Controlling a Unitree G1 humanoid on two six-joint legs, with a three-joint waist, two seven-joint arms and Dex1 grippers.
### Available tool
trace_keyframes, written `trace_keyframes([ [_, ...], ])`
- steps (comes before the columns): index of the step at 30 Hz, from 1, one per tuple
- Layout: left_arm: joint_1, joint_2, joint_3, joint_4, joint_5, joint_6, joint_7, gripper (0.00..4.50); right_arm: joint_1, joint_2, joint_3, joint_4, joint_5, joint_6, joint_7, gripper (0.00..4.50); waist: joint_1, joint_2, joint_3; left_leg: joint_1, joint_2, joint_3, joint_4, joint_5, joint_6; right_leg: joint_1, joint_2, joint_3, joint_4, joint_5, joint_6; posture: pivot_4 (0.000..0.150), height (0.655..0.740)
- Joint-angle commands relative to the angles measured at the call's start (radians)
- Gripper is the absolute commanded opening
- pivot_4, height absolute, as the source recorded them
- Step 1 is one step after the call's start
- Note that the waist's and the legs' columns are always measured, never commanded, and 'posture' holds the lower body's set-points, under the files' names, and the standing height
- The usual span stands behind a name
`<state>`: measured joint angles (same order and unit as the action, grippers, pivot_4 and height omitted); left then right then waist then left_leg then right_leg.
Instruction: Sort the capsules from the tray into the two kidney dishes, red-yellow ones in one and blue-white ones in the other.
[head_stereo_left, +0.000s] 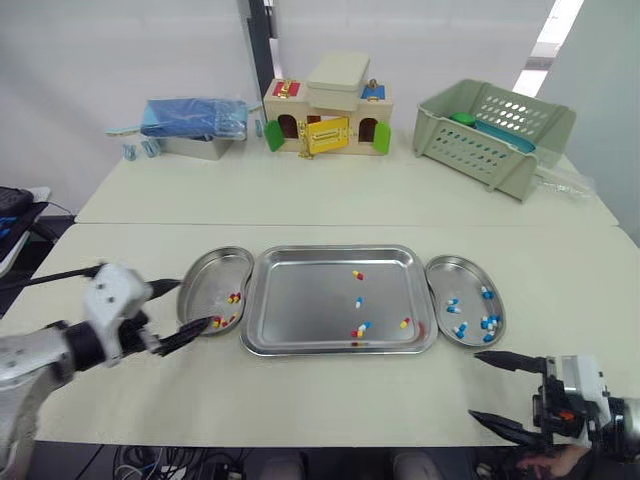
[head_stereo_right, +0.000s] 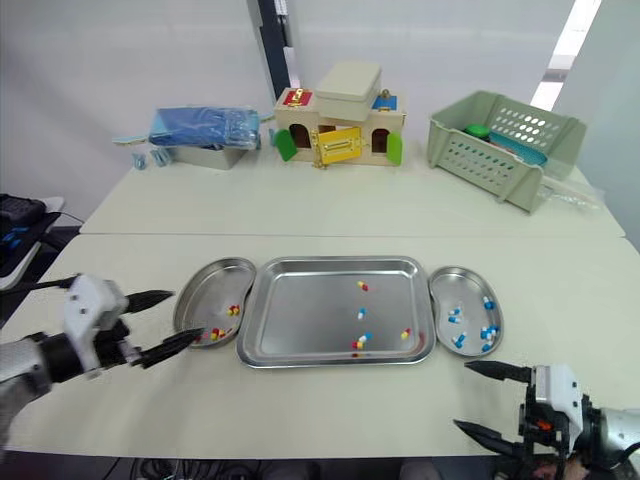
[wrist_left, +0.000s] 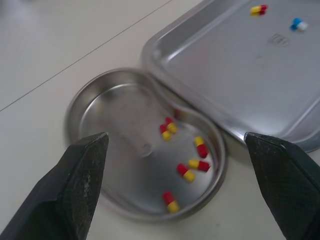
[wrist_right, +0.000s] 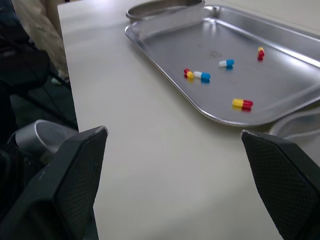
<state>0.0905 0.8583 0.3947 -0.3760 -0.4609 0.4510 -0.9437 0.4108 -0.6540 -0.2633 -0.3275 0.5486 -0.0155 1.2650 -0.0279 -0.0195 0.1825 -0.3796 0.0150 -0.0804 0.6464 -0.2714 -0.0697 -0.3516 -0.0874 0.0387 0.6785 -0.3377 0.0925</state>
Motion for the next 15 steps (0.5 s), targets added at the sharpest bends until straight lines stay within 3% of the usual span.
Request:
trace_keyframes([
  [1,-0.07,-0.004,-0.085,-0.06,-0.029,0.016,-0.003,4.47,0.012,0.012,0.013,-0.049,-0.01,-0.034,-0.024,4.5,-0.001,0.0,0.0,0.0,0.0,0.0,0.0,0.0,0.0,0.0,0.0,0.001,0.0,0.0,0.0,0.15,0.74],
  [6,-0.258,-0.086,-0.386,0.009,0.06,-0.037,-0.053,4.47,-0.013,0.028,0.075,-0.092,-0.045,-0.004,-0.1,4.5,-0.003,0.001,0.0,0.001,0.0,0.0,0.0,0.0,0.0,0.0,0.001,0.001,0.0,0.0,0.0,0.15,0.74],
  [15,-0.482,-0.164,-0.616,0.165,0.176,-0.067,-0.124,4.47,0.004,0.031,0.094,-0.222,-0.046,0.088,-0.246,4.5,-0.002,0.0,0.0,-0.001,-0.001,0.0,0.001,0.0,0.0,-0.001,0.001,0.001,0.0,0.0,0.0,0.15,0.74],
])
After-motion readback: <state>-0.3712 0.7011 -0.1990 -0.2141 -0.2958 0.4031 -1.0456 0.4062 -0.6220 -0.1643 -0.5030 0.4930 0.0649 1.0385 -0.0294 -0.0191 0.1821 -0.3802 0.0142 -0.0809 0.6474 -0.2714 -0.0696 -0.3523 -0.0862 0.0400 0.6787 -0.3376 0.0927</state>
